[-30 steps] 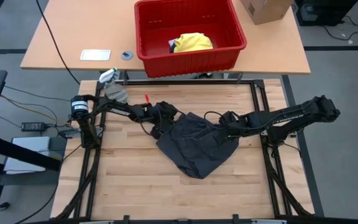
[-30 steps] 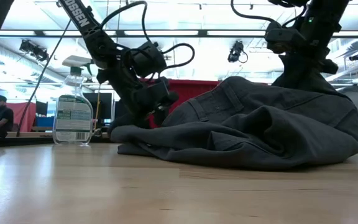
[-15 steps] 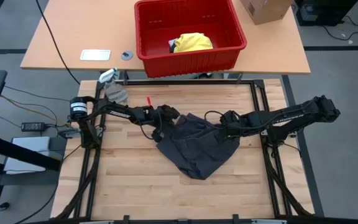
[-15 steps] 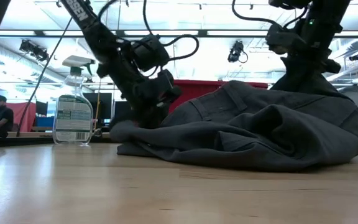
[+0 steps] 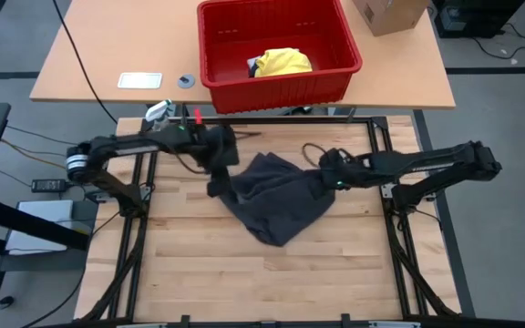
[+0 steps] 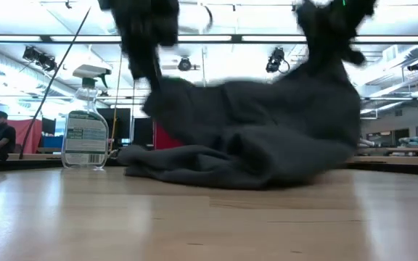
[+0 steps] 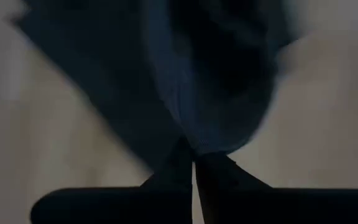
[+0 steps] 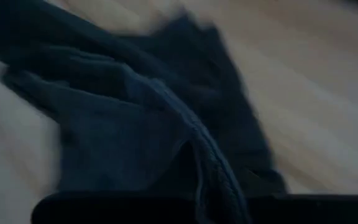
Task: Fold Laundry from Bin
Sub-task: Fold the black short
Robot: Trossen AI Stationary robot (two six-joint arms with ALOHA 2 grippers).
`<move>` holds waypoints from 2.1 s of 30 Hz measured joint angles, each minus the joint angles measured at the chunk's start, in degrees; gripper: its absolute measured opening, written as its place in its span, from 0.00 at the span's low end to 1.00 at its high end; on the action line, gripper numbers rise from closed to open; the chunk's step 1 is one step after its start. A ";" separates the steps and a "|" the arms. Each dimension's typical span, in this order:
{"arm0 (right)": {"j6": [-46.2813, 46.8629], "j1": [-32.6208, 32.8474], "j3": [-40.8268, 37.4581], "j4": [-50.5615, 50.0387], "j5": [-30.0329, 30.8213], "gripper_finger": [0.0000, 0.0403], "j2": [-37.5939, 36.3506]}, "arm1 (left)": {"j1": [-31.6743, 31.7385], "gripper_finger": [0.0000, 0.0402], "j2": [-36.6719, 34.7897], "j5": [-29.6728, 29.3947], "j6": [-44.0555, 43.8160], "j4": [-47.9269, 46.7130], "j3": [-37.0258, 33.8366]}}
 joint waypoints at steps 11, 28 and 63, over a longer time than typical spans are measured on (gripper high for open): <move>-16.96 1.70 12.70 -7.77 0.37 0.04 -8.81 | -8.68 0.02 -0.44 5.26 -27.89 -12.09 4.22; -35.65 7.11 22.22 -8.06 5.62 0.04 -17.47 | -12.86 0.02 0.46 -13.42 -31.84 -7.45 29.35; -5.94 -3.02 -11.73 -0.19 -33.38 0.06 -6.64 | -25.33 0.02 2.21 -14.83 -58.45 0.09 5.03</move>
